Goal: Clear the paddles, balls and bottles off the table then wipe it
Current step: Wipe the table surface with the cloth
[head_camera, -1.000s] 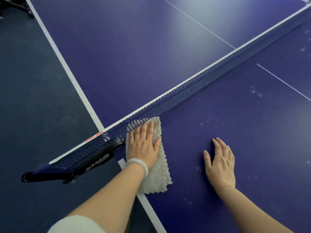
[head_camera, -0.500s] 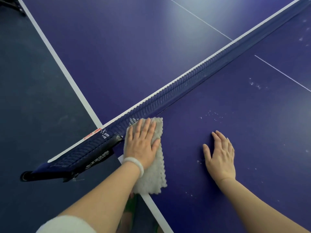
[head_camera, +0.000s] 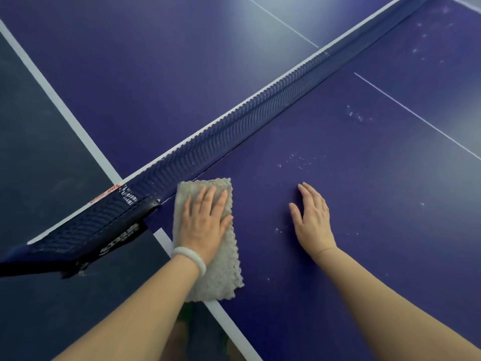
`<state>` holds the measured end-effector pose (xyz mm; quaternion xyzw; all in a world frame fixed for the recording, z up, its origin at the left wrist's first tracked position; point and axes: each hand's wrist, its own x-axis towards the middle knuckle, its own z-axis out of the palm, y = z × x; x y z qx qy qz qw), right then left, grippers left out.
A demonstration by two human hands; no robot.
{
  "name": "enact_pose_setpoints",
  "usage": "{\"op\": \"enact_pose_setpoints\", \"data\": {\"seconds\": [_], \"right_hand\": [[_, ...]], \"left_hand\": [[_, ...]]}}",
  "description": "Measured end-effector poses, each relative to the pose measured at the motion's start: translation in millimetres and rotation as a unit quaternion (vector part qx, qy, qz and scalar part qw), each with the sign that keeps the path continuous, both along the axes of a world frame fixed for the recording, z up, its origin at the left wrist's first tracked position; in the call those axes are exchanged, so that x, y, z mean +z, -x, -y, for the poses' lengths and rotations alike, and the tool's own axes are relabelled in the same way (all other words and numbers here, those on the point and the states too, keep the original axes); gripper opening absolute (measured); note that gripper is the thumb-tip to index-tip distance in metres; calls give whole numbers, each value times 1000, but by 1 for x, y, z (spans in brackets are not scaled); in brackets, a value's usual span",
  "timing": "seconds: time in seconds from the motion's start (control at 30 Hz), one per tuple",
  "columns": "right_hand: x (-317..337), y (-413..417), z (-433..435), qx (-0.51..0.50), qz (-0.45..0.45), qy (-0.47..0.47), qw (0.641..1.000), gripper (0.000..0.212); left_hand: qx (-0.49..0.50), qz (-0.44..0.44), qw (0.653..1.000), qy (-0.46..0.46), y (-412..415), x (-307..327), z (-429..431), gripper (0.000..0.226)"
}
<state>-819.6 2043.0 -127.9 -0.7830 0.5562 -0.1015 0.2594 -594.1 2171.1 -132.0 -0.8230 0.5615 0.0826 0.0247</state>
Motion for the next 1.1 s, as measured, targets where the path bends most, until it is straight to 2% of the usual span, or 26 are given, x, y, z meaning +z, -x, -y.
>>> {"op": "enact_pose_setpoints", "data": {"seconds": [0.1, 0.2, 0.3, 0.37, 0.43, 0.53, 0.67, 0.8, 0.87, 0.97, 1.1], "right_hand": [[-1, 22, 8, -33, -8, 23, 999, 55], [-5, 33, 7, -26, -42, 31, 998, 55], [-4, 28, 4, -33, -63, 29, 997, 58], [-1, 28, 3, -33, -65, 28, 997, 58], [0, 30, 5, -30, -62, 29, 997, 58], [-1, 31, 6, -26, -66, 32, 997, 57], [-1, 31, 6, -30, -70, 33, 997, 57], [-3, 31, 6, -28, -81, 33, 996, 59], [-4, 31, 7, -26, -81, 33, 996, 59], [-4, 32, 6, -23, -77, 36, 996, 59], [-3, 34, 7, -21, -72, 24, 997, 59]], "left_hand": [[7, -25, 999, 28, 13, -5, -12, 56], [29, -12, 999, 16, 45, -9, -47, 61], [45, -35, 998, 16, 95, -7, -67, 67], [36, -57, 998, 10, 124, -5, -56, 68], [-13, -52, 999, 10, 133, -4, -28, 67], [-52, -19, 998, -1, 100, -4, 27, 64], [80, -18, 996, -20, 35, -6, 53, 62], [140, -21, 990, -16, 69, -2, 14, 61], [101, -29, 994, -15, 116, 5, 3, 62], [-28, -38, 999, -16, 164, 5, 17, 62], [-115, -2, 993, -29, 141, 2, 64, 63]]}}
